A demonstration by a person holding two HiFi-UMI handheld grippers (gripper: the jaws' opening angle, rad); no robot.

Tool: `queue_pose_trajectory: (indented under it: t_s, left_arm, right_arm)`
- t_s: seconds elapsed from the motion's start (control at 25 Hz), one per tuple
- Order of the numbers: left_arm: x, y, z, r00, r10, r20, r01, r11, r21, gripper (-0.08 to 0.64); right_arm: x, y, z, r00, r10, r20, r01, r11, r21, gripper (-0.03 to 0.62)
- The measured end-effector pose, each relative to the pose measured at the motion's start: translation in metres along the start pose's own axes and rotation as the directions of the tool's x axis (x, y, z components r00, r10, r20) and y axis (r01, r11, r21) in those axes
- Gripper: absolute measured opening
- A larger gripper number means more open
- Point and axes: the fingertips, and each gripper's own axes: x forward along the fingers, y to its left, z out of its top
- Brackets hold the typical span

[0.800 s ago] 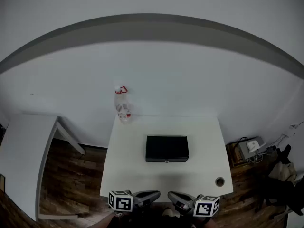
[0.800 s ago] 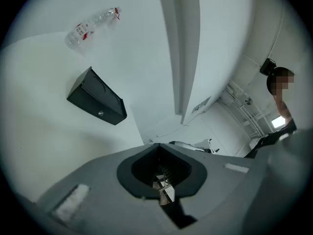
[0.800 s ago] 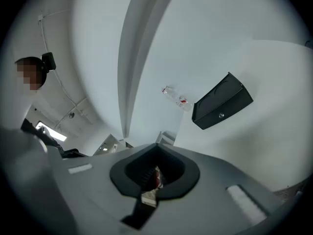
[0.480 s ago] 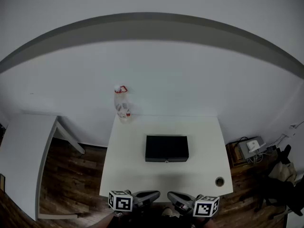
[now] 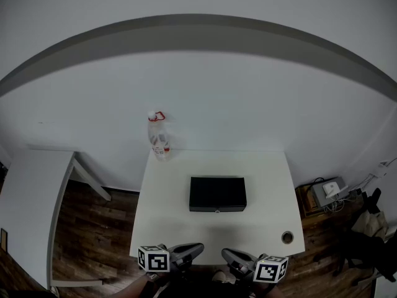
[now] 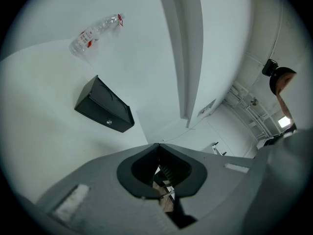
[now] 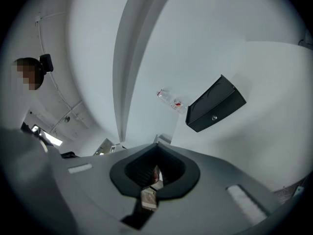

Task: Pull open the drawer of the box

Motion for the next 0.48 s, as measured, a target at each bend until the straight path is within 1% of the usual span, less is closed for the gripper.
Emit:
queue_pose_trajectory:
  t_s: [0.12, 0.16, 0.2, 0.32, 0.36, 0.44, 0.48]
  left_arm:
    - [-0.005, 0.023, 0.023, 0.997, 0.067, 0.026, -0.068, 0.998, 0.02, 0.012]
    - [-0.006, 0.033, 0.033, 0.995, 0.093, 0.036, -0.094, 0.995, 0.026, 0.052]
    - [-0.007, 0.043, 0.045, 0.991, 0.122, 0.046, -0.123, 0.992, 0.035, 0.055]
    - [-0.009, 0.076, 0.08, 0.973, 0.219, 0.067, -0.223, 0.972, 0.07, 0.056]
    - [-0.008, 0.087, 0.09, 0.966, 0.25, 0.063, -0.254, 0.964, 0.074, 0.06]
    - [-0.001, 0.108, 0.106, 0.952, 0.304, 0.046, -0.306, 0.95, 0.068, 0.099]
    - [0.003, 0.118, 0.114, 0.943, 0.33, 0.036, -0.332, 0.941, 0.066, 0.1]
  right_arm:
    - [-0.002, -0.009, 0.002, 1.0, -0.02, 0.018, 0.019, 1.0, 0.019, 0.006]
    - [-0.002, -0.01, 0.002, 0.999, -0.024, 0.022, 0.023, 0.999, 0.024, 0.006]
    - [-0.002, -0.012, 0.002, 0.999, -0.027, 0.026, 0.027, 0.999, 0.03, 0.006]
    - [-0.001, -0.016, 0.002, 0.999, -0.04, 0.035, 0.038, 0.998, 0.047, 0.006]
    - [-0.001, -0.017, 0.002, 0.998, -0.045, 0.039, 0.043, 0.998, 0.052, 0.006]
    - [-0.002, -0.019, 0.003, 0.997, -0.058, 0.047, 0.055, 0.997, 0.061, 0.009]
    - [-0.003, -0.021, 0.003, 0.997, -0.065, 0.051, 0.062, 0.996, 0.066, 0.009]
